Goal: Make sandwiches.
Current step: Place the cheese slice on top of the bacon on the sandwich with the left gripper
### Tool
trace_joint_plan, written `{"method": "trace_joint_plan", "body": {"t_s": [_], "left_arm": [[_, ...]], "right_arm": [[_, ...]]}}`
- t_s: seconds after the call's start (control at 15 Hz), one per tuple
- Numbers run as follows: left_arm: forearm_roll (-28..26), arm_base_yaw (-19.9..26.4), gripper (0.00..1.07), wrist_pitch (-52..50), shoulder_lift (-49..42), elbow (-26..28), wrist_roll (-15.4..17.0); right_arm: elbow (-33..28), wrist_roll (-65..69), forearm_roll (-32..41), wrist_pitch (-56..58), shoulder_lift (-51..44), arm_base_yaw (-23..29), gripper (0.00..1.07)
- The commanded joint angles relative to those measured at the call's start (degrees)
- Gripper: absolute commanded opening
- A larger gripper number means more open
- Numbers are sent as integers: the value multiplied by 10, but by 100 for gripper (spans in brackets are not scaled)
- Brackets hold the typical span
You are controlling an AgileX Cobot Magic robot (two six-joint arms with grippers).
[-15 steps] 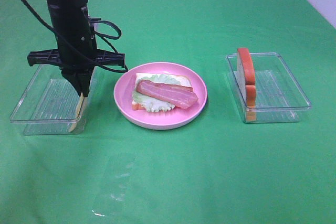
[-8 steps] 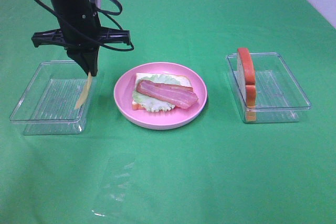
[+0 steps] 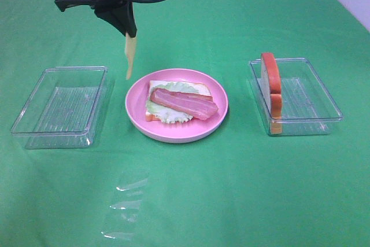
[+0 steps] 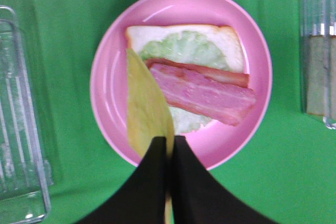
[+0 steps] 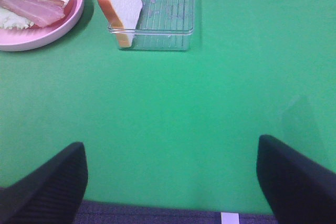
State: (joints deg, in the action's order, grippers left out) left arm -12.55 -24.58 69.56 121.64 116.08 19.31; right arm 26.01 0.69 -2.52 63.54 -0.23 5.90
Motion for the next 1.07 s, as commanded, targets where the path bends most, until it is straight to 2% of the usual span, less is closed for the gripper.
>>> {"method": "trace_joint_plan", "body": {"t_s": [0.07, 0.2, 0.27, 0.33, 0.47, 0.53, 0.8, 1.07], "left_arm": [[-56, -17, 0, 35, 4, 2, -42], [-109, -30, 0, 28, 11, 1, -97], [-159, -35, 0, 19, 23, 1, -107], [-187, -35, 0, 19, 32, 1, -108], [-230, -35, 0, 19, 53, 1, -151], [-244, -35, 0, 21, 65, 1, -159], [-254, -33, 0, -4, 114, 2, -212], [-239, -23, 0, -43, 132, 2, -209]], "right_arm": [[2, -1, 1, -3, -16, -1, 84], [2, -1, 1, -3, -16, -1, 84], [2, -1, 1, -3, -16, -1, 84], [2, -1, 1, -3, -16, -1, 84], [2, -1, 1, -3, -16, -1, 84], [2, -1, 1, -3, -16, -1, 84], [2, -1, 1, -3, -16, -1, 84], [2, -1, 1, -3, -16, -1, 84]]}}
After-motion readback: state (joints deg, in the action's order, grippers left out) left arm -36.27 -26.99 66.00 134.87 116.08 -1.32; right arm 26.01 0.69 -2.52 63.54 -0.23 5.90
